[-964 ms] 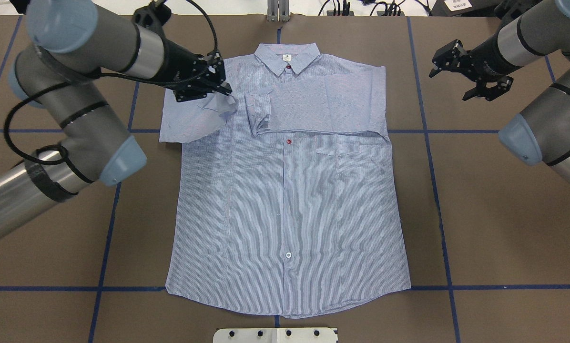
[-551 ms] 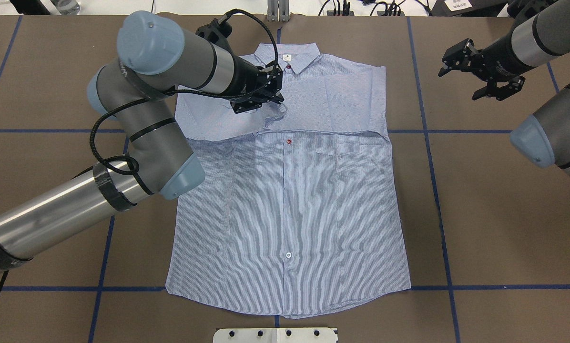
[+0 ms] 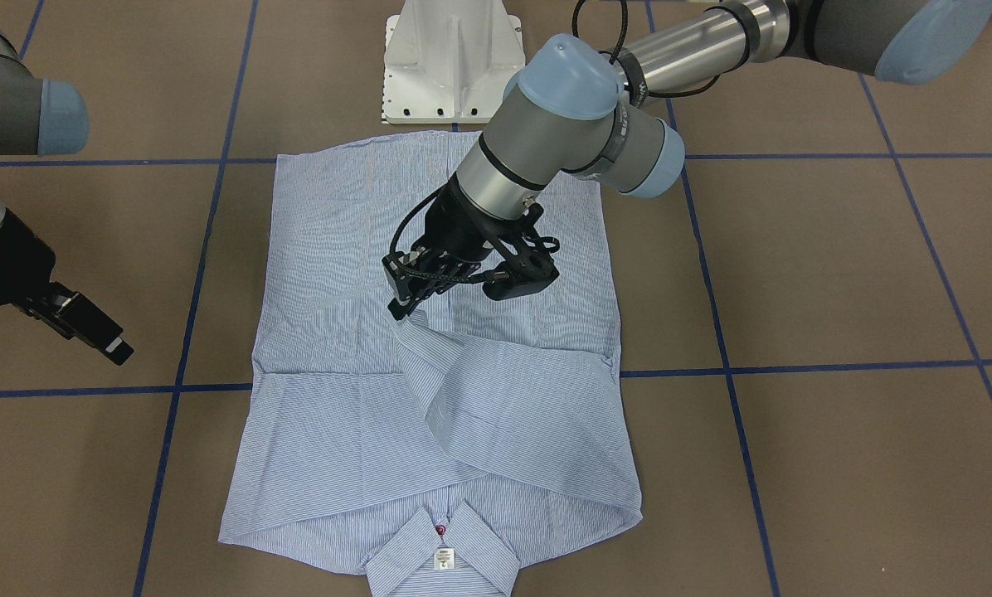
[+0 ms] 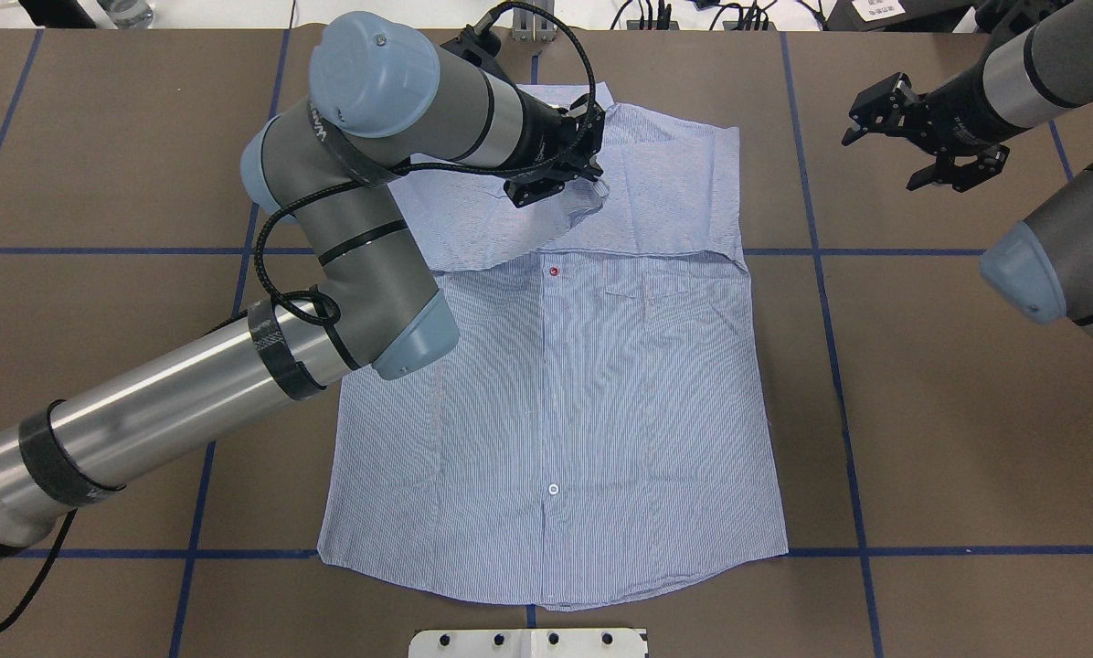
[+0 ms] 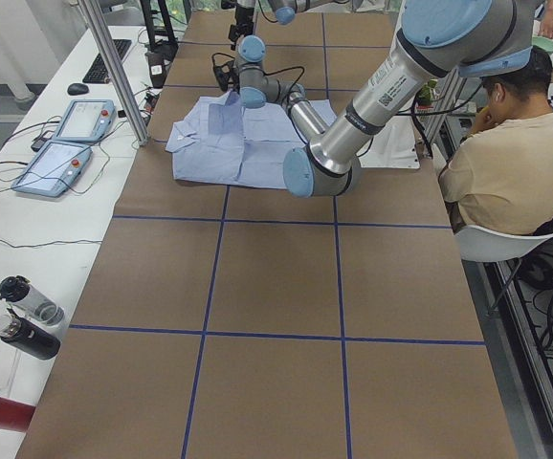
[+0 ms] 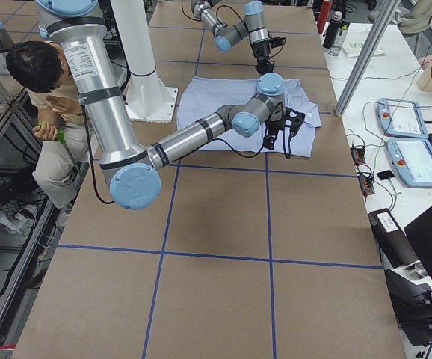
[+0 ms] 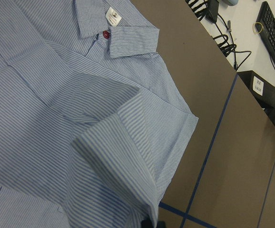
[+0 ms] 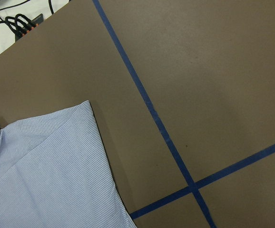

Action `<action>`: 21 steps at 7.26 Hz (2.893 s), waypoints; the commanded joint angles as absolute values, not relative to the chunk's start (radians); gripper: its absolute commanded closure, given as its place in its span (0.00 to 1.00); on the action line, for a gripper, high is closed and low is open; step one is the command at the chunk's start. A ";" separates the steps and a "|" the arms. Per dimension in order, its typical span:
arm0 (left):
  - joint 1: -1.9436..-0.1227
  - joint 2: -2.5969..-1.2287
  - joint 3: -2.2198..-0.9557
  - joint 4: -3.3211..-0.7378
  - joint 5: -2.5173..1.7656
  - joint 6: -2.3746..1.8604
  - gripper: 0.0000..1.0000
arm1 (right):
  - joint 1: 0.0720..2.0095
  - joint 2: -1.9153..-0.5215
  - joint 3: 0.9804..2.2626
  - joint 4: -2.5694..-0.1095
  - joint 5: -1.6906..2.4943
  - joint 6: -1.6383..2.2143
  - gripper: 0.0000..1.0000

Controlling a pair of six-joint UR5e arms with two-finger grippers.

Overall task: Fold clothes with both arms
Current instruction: 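Carry the cuff with the left gripper across the shirt toward the collar, then release the sleeve on the shirt while right gripper moves to the hem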

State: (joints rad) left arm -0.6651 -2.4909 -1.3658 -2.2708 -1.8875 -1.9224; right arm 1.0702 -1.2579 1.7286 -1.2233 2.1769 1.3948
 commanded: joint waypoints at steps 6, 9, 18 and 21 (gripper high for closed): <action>-0.565 -2.519 -1.356 -2.315 -1.770 -1.939 0.44 | 1.071 -1.284 1.729 -1.223 2.174 1.396 0.01; -0.561 -2.574 -1.311 -2.316 -1.772 -1.942 0.09 | 1.071 -1.301 1.741 -1.223 2.174 1.405 0.00; -0.620 -2.106 -2.022 -1.993 -1.841 -1.717 0.05 | 0.243 -1.640 2.181 -1.227 1.490 2.144 0.17; -0.604 -2.088 -2.022 -1.991 -1.787 -1.717 0.05 | 0.137 -1.666 2.172 -1.224 1.451 2.229 0.22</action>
